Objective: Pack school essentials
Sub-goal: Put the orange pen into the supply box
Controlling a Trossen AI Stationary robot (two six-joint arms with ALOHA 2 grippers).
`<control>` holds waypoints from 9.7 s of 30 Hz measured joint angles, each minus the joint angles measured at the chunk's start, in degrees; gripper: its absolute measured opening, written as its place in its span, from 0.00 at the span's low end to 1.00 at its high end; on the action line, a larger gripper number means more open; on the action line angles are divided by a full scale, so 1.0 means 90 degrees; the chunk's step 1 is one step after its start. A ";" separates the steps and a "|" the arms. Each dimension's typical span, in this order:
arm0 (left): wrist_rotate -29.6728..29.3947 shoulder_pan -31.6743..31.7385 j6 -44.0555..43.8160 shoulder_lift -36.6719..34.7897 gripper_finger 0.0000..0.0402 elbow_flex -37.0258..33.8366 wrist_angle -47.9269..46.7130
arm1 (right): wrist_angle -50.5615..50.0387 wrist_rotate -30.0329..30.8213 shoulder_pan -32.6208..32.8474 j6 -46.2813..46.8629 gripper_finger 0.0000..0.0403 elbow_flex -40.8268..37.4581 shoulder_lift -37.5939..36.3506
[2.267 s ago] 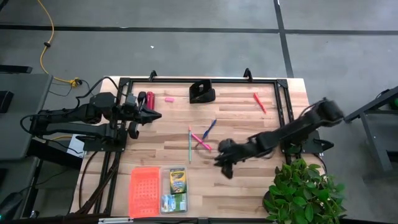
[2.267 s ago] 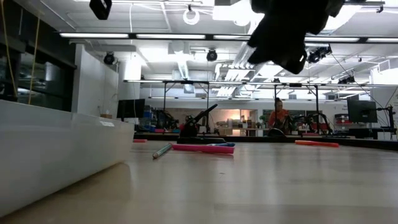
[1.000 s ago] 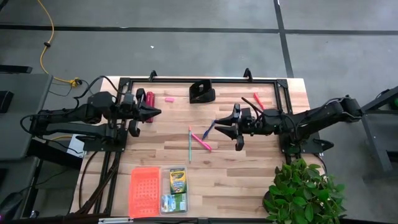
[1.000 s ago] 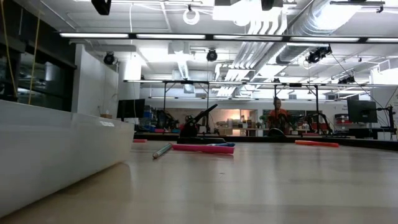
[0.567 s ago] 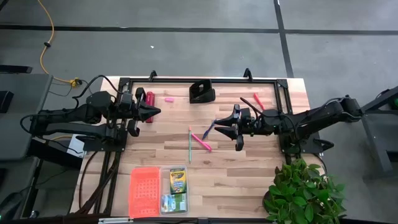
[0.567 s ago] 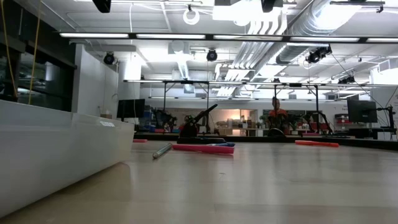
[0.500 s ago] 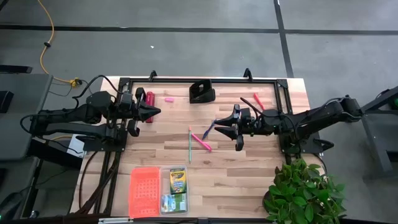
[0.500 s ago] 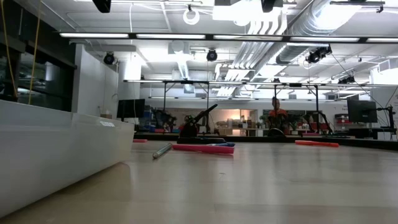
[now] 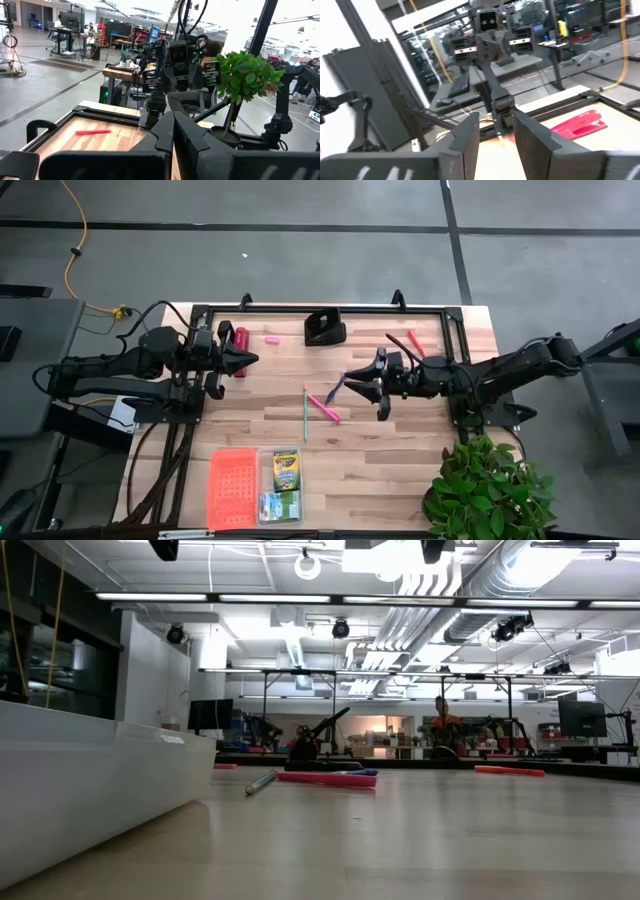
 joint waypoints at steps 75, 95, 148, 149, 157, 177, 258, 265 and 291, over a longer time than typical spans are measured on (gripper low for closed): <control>-0.0121 0.0002 0.0384 0.0000 0.00 0.0000 -0.0005 | -0.7379 -0.1410 -0.6851 0.1282 0.17 -0.0087 0.2693; -0.0121 0.0002 0.0368 0.0000 0.00 0.0000 -0.0005 | -0.7643 -0.1515 -0.6540 0.1441 0.01 -0.0144 0.1251; 0.0024 -0.0201 -0.0243 0.1662 0.24 -0.0002 0.1688 | 0.0205 -0.0745 -0.0658 -0.0322 0.00 0.0594 0.1429; 0.0024 -0.0240 -0.0296 0.1822 0.28 -0.0002 0.1822 | 0.0226 -0.0840 -0.0654 -0.0394 0.00 0.0809 0.1617; -0.0019 -0.0669 -0.0454 0.2581 0.50 -0.0002 0.2759 | -0.0129 -0.1224 -0.0698 -0.0767 0.00 0.2143 0.2577; -0.0198 -0.0886 -0.0287 0.3131 0.47 0.0000 0.3490 | 0.0276 -0.1803 -0.0746 -0.0551 0.00 0.2266 0.2754; -0.2028 -0.2022 -0.1045 0.0452 0.04 -0.0792 0.0967 | -0.0401 0.0149 -0.0736 -0.0165 0.52 -0.0658 -0.1343; -0.2045 -0.2938 -0.2792 0.1083 0.04 -0.0487 0.0102 | -0.0539 0.0149 -0.0736 -0.0154 0.52 -0.0658 -0.1343; -0.4804 -0.6115 -1.1346 0.7331 0.04 0.2256 -0.0313 | -0.1311 0.0123 -0.0874 -0.0168 0.52 -0.0658 -0.1341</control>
